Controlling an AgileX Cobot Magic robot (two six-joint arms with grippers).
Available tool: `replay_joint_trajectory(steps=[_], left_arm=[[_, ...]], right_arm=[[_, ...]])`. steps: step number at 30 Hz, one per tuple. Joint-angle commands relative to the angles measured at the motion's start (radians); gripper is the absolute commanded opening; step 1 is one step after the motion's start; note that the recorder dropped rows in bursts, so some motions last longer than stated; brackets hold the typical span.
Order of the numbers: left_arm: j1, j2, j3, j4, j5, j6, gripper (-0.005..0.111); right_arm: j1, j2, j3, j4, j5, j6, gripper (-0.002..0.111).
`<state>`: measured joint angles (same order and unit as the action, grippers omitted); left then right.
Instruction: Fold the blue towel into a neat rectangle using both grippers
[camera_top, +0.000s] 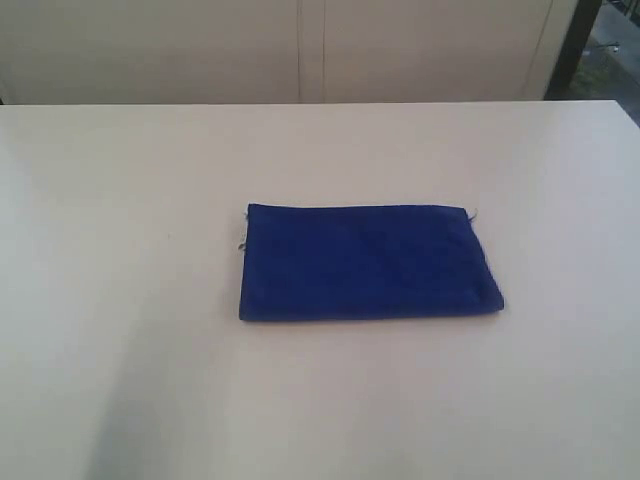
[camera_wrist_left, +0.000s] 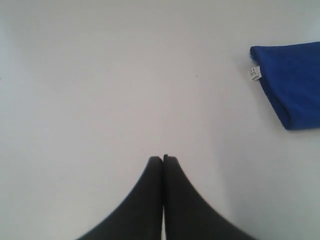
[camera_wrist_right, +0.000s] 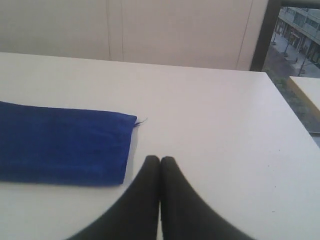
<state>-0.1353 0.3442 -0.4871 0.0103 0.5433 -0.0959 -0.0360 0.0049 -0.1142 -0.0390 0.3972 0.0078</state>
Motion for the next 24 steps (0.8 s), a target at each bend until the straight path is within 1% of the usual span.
replay_joint_trajectory(steps=[1, 7, 16, 24], left_arm=[[0.004, -0.005, 0.003, -0.010, 0.003, 0.000, 0.000], [0.004, -0.005, 0.003, -0.010, 0.003, 0.000, 0.000], [0.004, -0.005, 0.003, -0.010, 0.003, 0.000, 0.000], [0.004, -0.005, 0.003, -0.010, 0.003, 0.000, 0.000]], right_arm=[[-0.005, -0.005, 0.049, -0.006, -0.020, -0.008, 0.000], [-0.035, -0.005, 0.103, -0.006, -0.025, -0.008, 0.000], [-0.105, -0.005, 0.114, -0.006, -0.052, -0.008, 0.000], [-0.104, -0.005, 0.114, -0.006, -0.052, -0.008, 0.000]])
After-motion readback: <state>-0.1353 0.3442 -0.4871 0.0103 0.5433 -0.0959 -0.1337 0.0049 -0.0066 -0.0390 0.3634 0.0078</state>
